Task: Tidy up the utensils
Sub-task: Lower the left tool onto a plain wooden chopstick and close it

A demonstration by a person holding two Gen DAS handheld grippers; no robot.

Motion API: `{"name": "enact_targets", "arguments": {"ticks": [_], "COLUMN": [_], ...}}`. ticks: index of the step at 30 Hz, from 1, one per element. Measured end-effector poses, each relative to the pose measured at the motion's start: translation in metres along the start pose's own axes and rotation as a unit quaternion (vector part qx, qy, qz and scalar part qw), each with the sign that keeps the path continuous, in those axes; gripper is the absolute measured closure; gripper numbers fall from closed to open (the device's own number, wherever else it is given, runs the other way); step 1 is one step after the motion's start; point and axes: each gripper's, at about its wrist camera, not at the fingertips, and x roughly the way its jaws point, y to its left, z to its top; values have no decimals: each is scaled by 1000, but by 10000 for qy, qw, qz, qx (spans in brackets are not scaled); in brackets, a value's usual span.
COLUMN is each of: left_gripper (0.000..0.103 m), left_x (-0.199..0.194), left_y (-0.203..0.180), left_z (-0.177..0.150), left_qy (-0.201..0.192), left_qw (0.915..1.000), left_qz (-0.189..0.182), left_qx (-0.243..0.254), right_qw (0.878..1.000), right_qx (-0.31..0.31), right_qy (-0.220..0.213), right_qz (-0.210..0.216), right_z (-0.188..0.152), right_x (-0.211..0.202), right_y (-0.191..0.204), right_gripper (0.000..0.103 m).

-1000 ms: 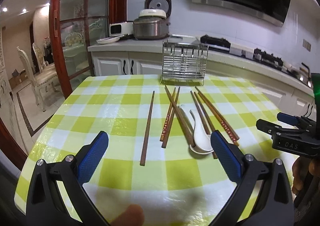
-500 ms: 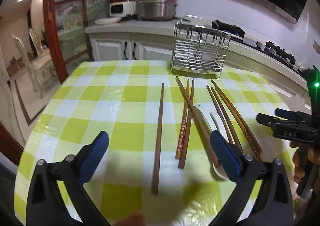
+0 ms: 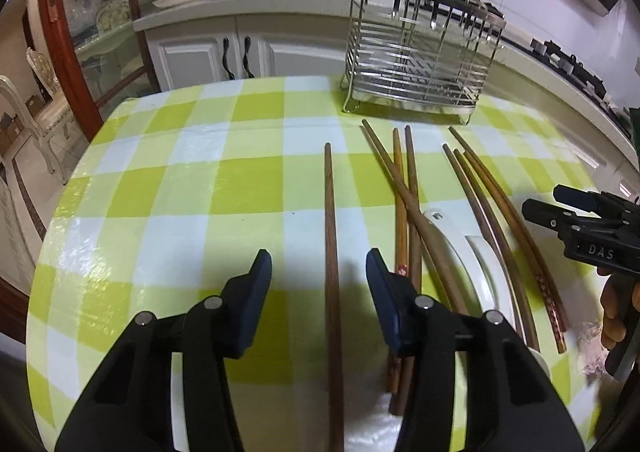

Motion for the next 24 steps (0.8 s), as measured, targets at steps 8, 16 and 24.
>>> {"name": "enact_targets", "arguments": {"ticks": [8,16,24], "left_gripper": [60,60,70], "left_x": [19,28,35], "left_y": [0,0,-5], "left_z": [7,8,18], "left_qy": [141,208,299], "left_qw": [9999,9997,9990], "left_qz": [65,97,90], "left_qx": [45,105,333], "right_qw": [9998,9996,9988], "right_qx": [-94,-229,-445], "right_qy": [166,176,164], "right_qz": [54,-73,103], "right_z": [4,6,12], "right_x": [14,19,20], "right_y": [2,6,18], "right_gripper": [38,40,69]}}
